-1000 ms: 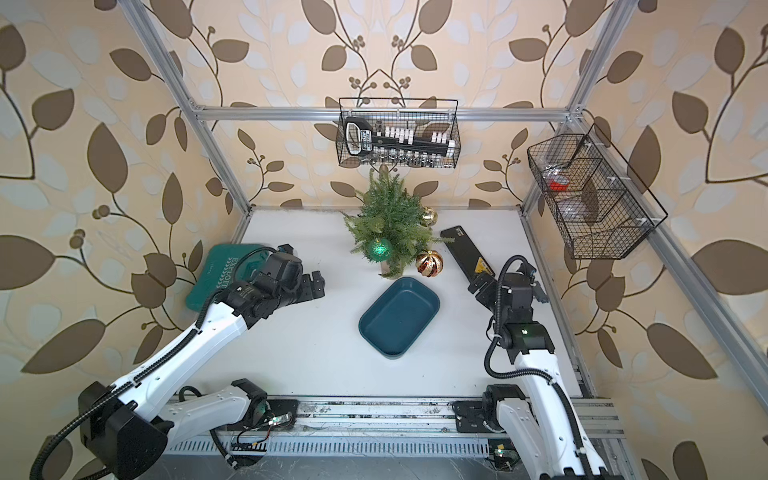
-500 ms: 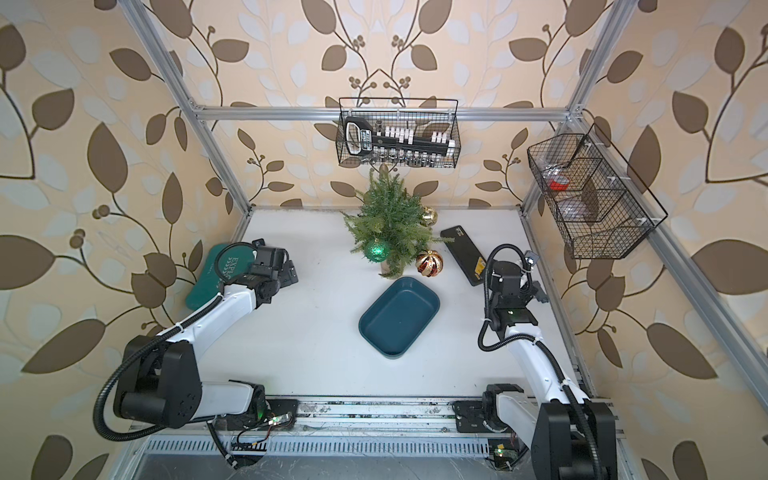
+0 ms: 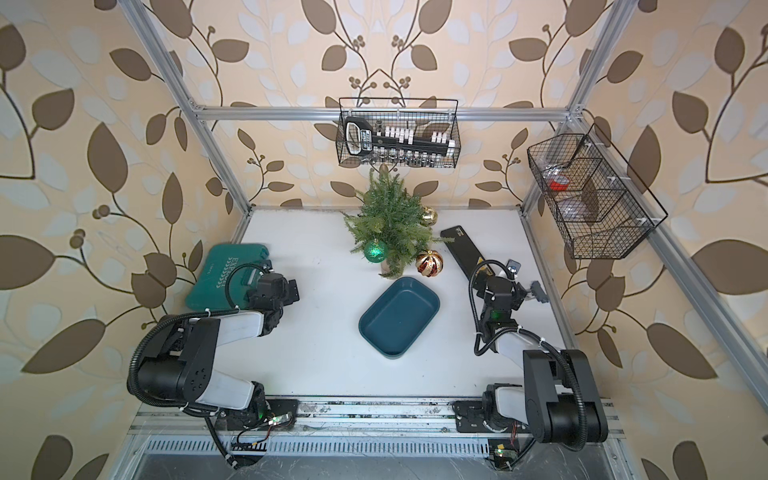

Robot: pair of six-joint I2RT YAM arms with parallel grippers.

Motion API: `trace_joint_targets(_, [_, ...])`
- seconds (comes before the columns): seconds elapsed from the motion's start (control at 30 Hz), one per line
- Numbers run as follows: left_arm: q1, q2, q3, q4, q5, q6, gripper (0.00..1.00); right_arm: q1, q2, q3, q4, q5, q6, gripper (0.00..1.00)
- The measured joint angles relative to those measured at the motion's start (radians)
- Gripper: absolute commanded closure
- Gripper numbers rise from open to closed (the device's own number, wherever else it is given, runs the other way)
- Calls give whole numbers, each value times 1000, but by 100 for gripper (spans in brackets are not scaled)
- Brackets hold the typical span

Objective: Decorate the small christmas tree with ornaments
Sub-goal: Reset both arms

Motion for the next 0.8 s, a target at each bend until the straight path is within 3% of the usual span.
trace_joint_targets(0.2, [-7, 36, -61, 220, 32, 42, 1, 14, 105, -39, 149, -106, -68, 0])
trace_joint_targets(0.33, [-7, 42, -74, 248, 48, 45, 1, 33, 167, -37, 256, -167, -119, 0])
trace_joint_targets(0.8, [-7, 42, -73, 254, 57, 45, 1, 57, 180, -39, 306, -200, -165, 0])
